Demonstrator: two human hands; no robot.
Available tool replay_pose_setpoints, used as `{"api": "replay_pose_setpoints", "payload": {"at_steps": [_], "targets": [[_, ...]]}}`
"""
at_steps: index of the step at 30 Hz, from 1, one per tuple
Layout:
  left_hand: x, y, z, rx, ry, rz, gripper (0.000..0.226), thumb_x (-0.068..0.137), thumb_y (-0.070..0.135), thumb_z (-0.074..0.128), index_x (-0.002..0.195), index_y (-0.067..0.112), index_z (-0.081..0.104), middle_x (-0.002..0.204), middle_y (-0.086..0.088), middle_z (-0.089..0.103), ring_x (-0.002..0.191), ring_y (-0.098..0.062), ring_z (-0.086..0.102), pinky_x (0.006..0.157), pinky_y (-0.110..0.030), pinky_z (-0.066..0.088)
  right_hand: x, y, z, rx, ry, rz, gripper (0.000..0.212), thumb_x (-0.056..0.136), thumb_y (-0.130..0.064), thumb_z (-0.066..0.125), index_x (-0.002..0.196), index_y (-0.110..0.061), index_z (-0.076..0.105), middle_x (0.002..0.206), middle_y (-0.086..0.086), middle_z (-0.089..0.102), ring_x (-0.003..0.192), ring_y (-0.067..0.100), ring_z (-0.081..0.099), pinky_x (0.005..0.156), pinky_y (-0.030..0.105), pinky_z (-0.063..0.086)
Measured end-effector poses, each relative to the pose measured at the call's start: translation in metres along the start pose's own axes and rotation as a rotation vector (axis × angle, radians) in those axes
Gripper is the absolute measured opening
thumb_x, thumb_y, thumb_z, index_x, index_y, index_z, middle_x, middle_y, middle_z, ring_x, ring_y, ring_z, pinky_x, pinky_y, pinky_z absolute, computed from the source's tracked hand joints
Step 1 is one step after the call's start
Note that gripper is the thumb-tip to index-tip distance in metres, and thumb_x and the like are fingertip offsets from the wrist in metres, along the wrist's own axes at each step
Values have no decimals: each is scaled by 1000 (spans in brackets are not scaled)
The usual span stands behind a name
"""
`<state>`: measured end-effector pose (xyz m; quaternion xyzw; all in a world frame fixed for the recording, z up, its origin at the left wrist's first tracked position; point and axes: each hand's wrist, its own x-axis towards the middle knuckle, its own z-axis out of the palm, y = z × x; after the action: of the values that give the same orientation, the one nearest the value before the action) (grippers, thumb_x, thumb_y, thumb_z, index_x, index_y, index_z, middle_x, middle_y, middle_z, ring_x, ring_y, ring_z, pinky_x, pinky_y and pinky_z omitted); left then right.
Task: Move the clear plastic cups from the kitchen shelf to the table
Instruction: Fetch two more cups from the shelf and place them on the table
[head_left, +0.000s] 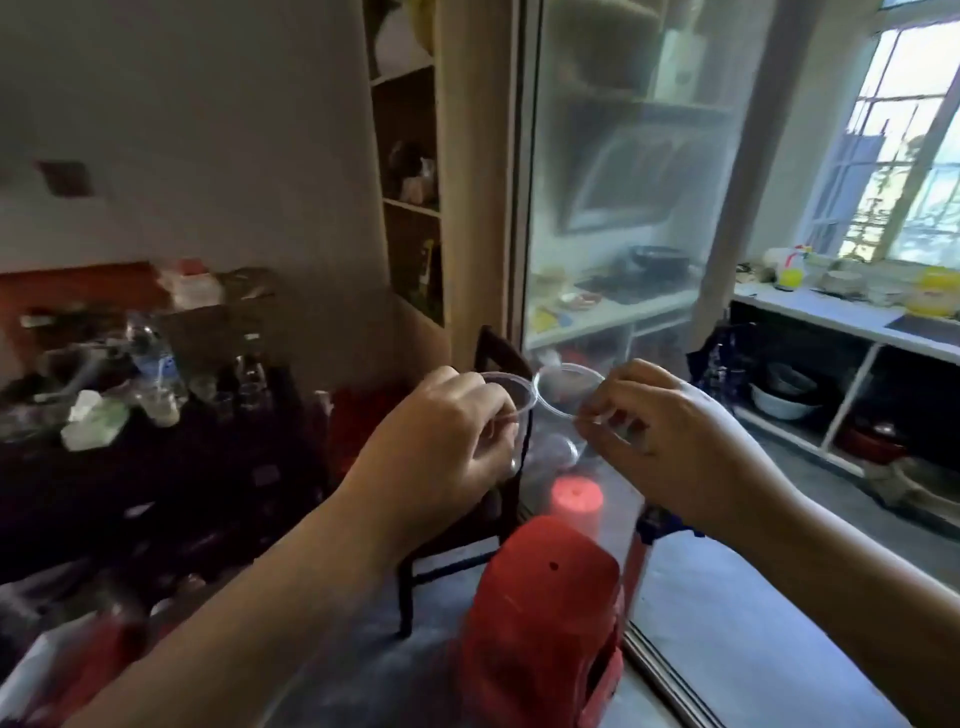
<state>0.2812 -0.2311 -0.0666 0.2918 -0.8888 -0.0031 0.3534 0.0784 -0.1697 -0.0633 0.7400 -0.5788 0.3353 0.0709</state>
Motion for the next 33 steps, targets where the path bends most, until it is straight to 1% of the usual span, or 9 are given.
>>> {"api": "replay_pose_setpoints", "payload": {"at_steps": [3, 7, 9, 11, 16, 21, 25, 29, 33], "targets": [[-32, -48, -29, 66, 34, -152, 20, 85, 31, 48, 76, 17, 58, 69, 8, 52, 74, -8, 41, 67, -21, 36, 43, -33, 52, 70, -78, -131, 20, 80, -43, 57, 90, -28, 65, 90, -15, 55, 75, 1, 53, 64, 15, 42], [-71, -104, -58, 190, 78, -308, 23, 86, 33, 45, 75, 18, 58, 70, 9, 52, 74, -6, 40, 67, -18, 35, 91, -72, 117, 190, -158, -278, 13, 81, -37, 59, 91, -30, 64, 88, -15, 52, 74, -1, 52, 61, 13, 41], [-84, -130, -67, 242, 95, -379, 22, 87, 32, 45, 75, 18, 58, 69, 11, 51, 74, -6, 40, 66, -18, 34, 112, -87, 147, 236, -197, -332, 11, 82, -34, 62, 92, -31, 64, 89, -15, 53, 74, -1, 52, 60, 14, 42], [-92, -156, -73, 295, 109, -431, 19, 87, 27, 48, 75, 17, 59, 70, 10, 51, 74, -8, 41, 67, -19, 33, 133, -97, 176, 269, -237, -391, 11, 84, -36, 59, 93, -31, 64, 91, -14, 53, 76, 1, 52, 61, 15, 41], [-95, -218, -71, 364, 110, -517, 16, 85, 23, 53, 74, 14, 59, 71, 8, 50, 76, -11, 42, 68, -18, 31, 187, -102, 238, 308, -332, -503, 11, 86, -38, 58, 95, -35, 63, 93, -17, 53, 79, -3, 51, 62, 12, 38], [-63, -295, -57, 371, 90, -586, 16, 87, 25, 54, 76, 15, 59, 76, 5, 56, 80, -11, 46, 69, -23, 39, 257, -87, 295, 322, -361, -506, 18, 84, -42, 52, 96, -35, 64, 95, -17, 54, 81, -2, 51, 63, 12, 40], [-41, -351, -43, 371, 90, -594, 17, 90, 27, 51, 79, 17, 60, 78, 7, 56, 82, -7, 45, 71, -20, 37, 305, -70, 335, 357, -382, -499, 19, 84, -39, 52, 97, -33, 65, 94, -16, 55, 78, -4, 53, 60, 10, 40], [-34, -397, -29, 357, 85, -626, 16, 89, 25, 51, 79, 16, 60, 77, 6, 56, 79, -6, 42, 67, -15, 33, 337, -61, 374, 361, -418, -496, 14, 86, -32, 58, 96, -31, 66, 96, -14, 55, 78, -1, 52, 62, 12, 41], [-31, -438, -21, 314, 89, -659, 16, 88, 27, 51, 80, 17, 60, 76, 8, 54, 78, -4, 40, 66, -11, 33, 363, -60, 408, 377, -437, -485, 14, 85, -30, 59, 96, -28, 67, 94, -13, 56, 77, -1, 53, 63, 13, 42]]}}
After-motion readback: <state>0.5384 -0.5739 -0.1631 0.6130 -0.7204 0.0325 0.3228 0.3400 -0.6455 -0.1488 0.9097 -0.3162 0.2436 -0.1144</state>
